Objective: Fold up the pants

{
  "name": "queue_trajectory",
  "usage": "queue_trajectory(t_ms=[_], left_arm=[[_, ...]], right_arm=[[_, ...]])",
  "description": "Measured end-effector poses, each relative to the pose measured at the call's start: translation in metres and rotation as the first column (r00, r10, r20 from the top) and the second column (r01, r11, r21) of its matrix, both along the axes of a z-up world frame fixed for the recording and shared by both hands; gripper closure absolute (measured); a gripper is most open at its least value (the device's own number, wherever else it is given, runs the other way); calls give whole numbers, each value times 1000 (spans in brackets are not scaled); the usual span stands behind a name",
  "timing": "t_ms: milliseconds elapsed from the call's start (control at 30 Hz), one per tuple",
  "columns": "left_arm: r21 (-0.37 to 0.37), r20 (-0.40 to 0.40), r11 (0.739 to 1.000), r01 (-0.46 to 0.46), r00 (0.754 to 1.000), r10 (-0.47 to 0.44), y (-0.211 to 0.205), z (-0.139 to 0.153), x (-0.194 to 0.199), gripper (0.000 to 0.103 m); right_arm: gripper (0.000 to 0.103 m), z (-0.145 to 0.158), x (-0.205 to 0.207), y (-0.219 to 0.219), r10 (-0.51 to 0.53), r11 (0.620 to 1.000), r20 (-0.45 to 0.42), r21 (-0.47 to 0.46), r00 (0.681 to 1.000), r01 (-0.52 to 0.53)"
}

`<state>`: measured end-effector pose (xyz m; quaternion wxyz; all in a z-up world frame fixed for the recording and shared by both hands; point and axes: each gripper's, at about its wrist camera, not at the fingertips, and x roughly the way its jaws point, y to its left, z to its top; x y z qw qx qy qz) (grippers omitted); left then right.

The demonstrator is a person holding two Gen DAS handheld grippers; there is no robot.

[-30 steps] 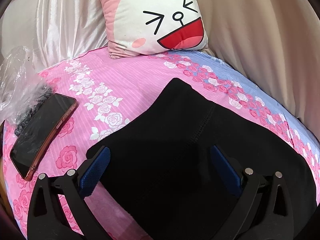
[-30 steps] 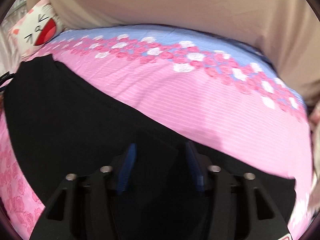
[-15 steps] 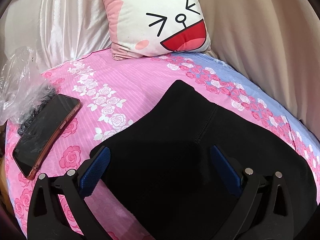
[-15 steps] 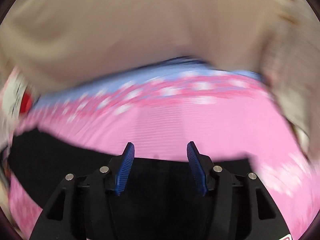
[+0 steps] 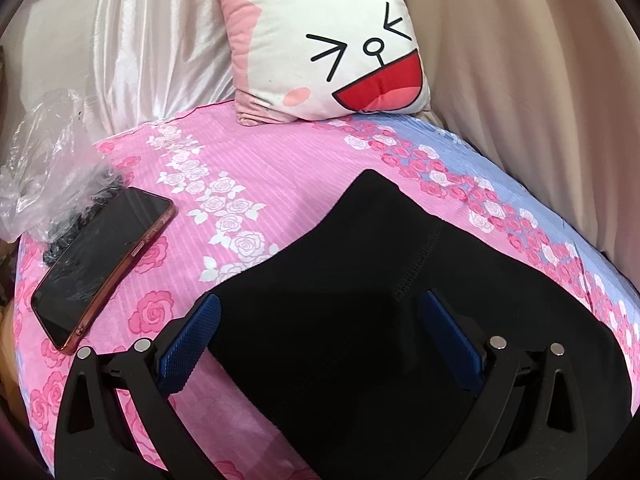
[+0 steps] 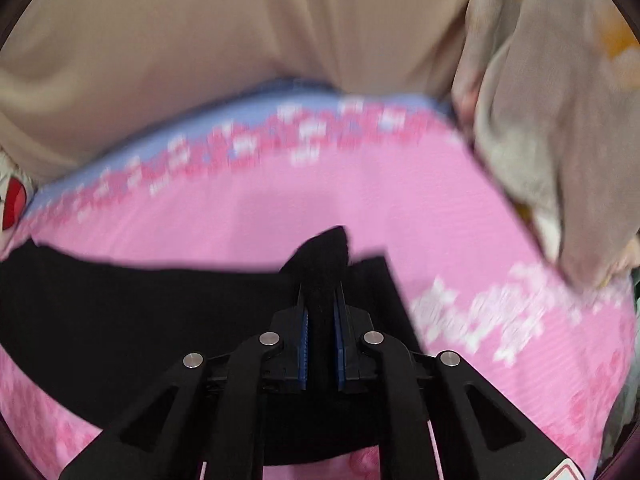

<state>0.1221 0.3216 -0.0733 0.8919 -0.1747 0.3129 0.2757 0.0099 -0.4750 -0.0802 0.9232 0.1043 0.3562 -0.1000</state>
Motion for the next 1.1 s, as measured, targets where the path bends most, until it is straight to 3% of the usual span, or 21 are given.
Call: queue_trajectory(t_ms=[67, 133, 167, 200, 233, 267, 300, 367, 533, 633, 733, 800, 867, 933, 967, 1033, 1100], left_arm=[[0, 6, 1000, 1, 1000, -1, 0, 0, 0, 5], [5, 7, 1000, 6, 1000, -6, -1, 1, 0, 5], [6, 8, 1000, 9, 1000, -9, -1, 1, 0, 5], [7, 8, 1000, 9, 1000, -9, -1, 1, 0, 5], [6, 8, 1000, 5, 1000, -6, -3, 1, -1, 5], [5, 8, 1000, 6, 1000, -6, -3, 1, -1, 5], [5, 8, 1000, 6, 1000, -6, -3, 1, -1, 5], [4, 16, 1000, 8, 1000, -8, -4, 2, -2, 5], [15, 63, 1000, 5, 998, -6, -11, 9, -12, 5], [24, 99, 1000, 21, 995, -23, -25, 18, -31, 5], [-9, 60, 1000, 23, 998, -22, -27, 16, -44, 5], [-46, 15, 997, -62, 998, 63, -10, 14, -56, 5], [-159, -44, 975, -157, 987, 152, 21, 3, -71, 5], [-273, -73, 949, -160, 987, 146, 43, -10, -78, 5], [-298, -51, 945, -137, 991, 127, 49, -12, -81, 5], [-239, -54, 961, -139, 990, 130, 47, -5, -80, 5], [-241, -45, 966, -92, 995, 84, 43, -2, -66, 5]], right_arm=[[94, 14, -2, -12, -18, 999, 56, 37, 998, 16], [90, -6, 11, -26, -34, 998, -6, 49, 999, 34], [85, -29, 19, -30, -27, 997, -97, 69, 995, 34], [78, -42, 20, -30, -31, 996, -108, 77, 994, 40], [73, -41, 14, -29, -39, 994, -55, 101, 998, 44], [68, -41, 11, -29, -47, 990, -63, 127, 997, 55], [52, -38, 6, -28, -72, 986, -58, 147, 996, 80], [39, -28, -12, -24, -124, 979, -15, 163, 992, 125], [38, -21, -62, -14, -224, 953, 53, 223, 973, 207], [35, -27, -78, -3, -237, 942, 24, 251, 971, 223], [35, -36, -88, 10, -242, 935, -9, 266, 970, 235], [35, -39, -95, 19, -259, 933, -14, 255, 966, 254], [34, -39, -102, 25, -257, 932, -10, 263, 966, 251], [33, -41, -103, 29, -251, 934, -13, 261, 968, 246], [33, -43, -101, 32, -250, 935, -21, 254, 968, 247], [33, -47, -95, 34, -249, 932, -36, 262, 968, 250], [32, -52, -90, 35, -262, 921, -50, 286, 964, 265]])
